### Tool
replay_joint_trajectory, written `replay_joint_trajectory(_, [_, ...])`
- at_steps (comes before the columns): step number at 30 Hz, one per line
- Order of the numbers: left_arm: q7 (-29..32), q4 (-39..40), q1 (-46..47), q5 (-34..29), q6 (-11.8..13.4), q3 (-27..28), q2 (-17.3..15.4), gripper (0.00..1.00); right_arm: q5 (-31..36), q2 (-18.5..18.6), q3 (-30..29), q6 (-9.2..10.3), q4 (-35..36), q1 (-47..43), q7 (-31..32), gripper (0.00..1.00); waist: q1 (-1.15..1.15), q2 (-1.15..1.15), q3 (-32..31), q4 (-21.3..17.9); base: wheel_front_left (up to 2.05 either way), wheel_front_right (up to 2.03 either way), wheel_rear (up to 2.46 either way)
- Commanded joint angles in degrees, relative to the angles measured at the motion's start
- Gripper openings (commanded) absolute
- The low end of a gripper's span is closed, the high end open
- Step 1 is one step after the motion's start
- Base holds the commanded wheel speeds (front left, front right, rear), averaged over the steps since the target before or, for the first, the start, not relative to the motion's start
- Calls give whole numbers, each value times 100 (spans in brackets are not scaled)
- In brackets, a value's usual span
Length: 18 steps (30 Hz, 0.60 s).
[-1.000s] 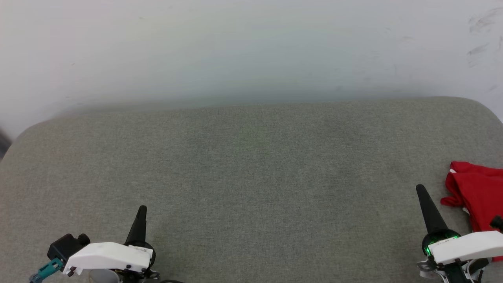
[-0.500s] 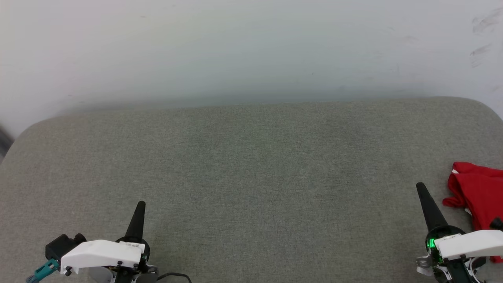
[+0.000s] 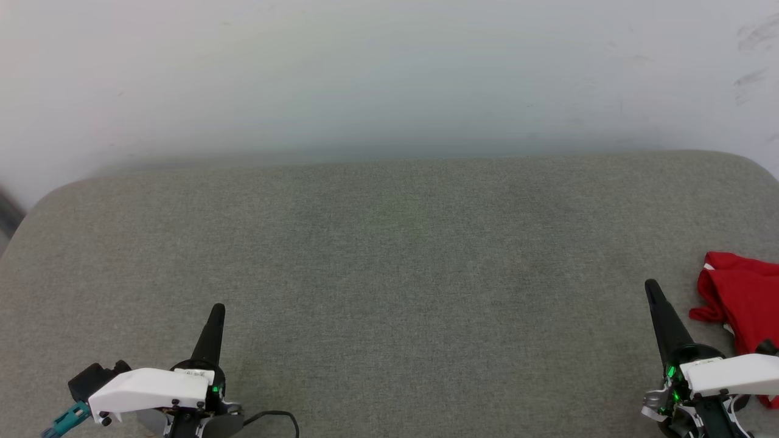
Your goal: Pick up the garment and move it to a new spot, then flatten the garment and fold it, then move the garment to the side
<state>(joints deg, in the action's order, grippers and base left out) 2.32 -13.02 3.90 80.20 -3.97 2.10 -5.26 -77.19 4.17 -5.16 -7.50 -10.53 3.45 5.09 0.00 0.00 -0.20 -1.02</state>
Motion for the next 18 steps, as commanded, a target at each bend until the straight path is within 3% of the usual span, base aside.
replay_joint_trajectory(1, [37, 9, 130, 120, -55, 52, 10, 0, -156, -19, -23, 1, -12, 117, 33, 0, 0, 0, 2, 5, 0, 0, 0])
replay_joint_trajectory(18, [236, -57, 200, 739, -230, 254, 128, 0, -915, -73, -76, 2, -204, 222, 89, 0, 0, 0, 20, 54, 0, 0, 0])
